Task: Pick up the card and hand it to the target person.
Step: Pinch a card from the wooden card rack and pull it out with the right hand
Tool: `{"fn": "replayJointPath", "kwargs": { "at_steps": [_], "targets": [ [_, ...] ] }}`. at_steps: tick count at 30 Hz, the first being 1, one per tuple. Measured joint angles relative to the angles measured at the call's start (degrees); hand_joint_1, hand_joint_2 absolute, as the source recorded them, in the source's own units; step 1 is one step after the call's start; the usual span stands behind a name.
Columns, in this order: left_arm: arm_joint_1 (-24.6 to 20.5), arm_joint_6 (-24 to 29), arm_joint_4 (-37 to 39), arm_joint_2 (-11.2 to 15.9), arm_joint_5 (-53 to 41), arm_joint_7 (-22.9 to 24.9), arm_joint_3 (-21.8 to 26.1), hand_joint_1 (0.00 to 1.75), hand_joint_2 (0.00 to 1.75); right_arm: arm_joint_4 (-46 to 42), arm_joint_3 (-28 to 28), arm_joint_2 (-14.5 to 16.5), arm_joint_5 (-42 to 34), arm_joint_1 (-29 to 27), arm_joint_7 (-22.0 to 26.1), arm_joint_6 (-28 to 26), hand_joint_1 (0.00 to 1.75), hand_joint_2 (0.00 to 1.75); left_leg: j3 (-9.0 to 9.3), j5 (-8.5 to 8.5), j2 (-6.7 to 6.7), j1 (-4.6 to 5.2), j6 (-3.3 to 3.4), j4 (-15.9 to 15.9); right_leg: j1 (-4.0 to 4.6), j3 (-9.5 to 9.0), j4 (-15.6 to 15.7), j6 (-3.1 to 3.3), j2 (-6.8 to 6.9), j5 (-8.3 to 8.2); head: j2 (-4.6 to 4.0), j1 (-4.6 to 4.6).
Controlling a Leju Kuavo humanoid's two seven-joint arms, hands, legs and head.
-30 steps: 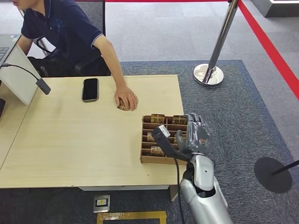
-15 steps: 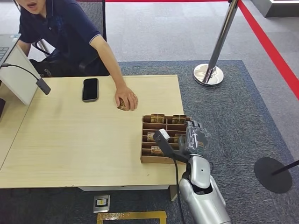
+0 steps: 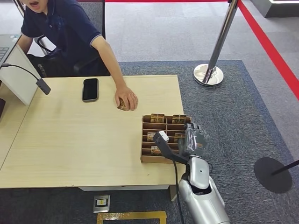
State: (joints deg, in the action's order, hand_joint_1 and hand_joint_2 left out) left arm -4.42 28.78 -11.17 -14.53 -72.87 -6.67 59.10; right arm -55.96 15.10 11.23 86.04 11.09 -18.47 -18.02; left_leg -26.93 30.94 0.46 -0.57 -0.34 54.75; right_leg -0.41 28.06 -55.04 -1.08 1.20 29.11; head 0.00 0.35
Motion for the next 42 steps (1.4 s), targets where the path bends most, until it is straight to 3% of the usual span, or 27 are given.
{"fn": "replayJointPath", "kwargs": {
  "at_steps": [20, 29, 42],
  "targets": [
    [0.1, -0.2, 0.0, 0.0, 0.2, -0.3, 0.0, 0.00, 0.00, -11.2, 1.1, 0.6, 1.4, -5.2, 1.3, 1.2, 0.66, 1.75, -0.01, 0.00, 0.00, 0.00, 0.00, 0.0, 0.00, 0.00, 0.0, 0.00, 0.00, 0.00, 0.00, 0.00],
    [0.1, -0.3, 0.0, 0.0, 0.2, -0.3, 0.0, 0.00, 0.00, -9.9, 1.4, 0.6, 0.9, -4.9, 0.9, 2.1, 0.61, 1.75, -0.01, 0.00, 0.00, 0.00, 0.00, 0.0, 0.00, 0.00, 0.0, 0.00, 0.00, 0.00, 0.00, 0.00],
    [0.1, -0.3, 0.0, 0.0, 0.2, -0.2, 0.0, 0.00, 0.00, -6.2, 1.4, 0.6, 0.6, -3.3, 0.7, 2.1, 0.68, 1.75, -0.01, 0.00, 0.00, 0.00, 0.00, 0.0, 0.00, 0.00, 0.0, 0.00, 0.00, 0.00, 0.00, 0.01]
  ]
}}
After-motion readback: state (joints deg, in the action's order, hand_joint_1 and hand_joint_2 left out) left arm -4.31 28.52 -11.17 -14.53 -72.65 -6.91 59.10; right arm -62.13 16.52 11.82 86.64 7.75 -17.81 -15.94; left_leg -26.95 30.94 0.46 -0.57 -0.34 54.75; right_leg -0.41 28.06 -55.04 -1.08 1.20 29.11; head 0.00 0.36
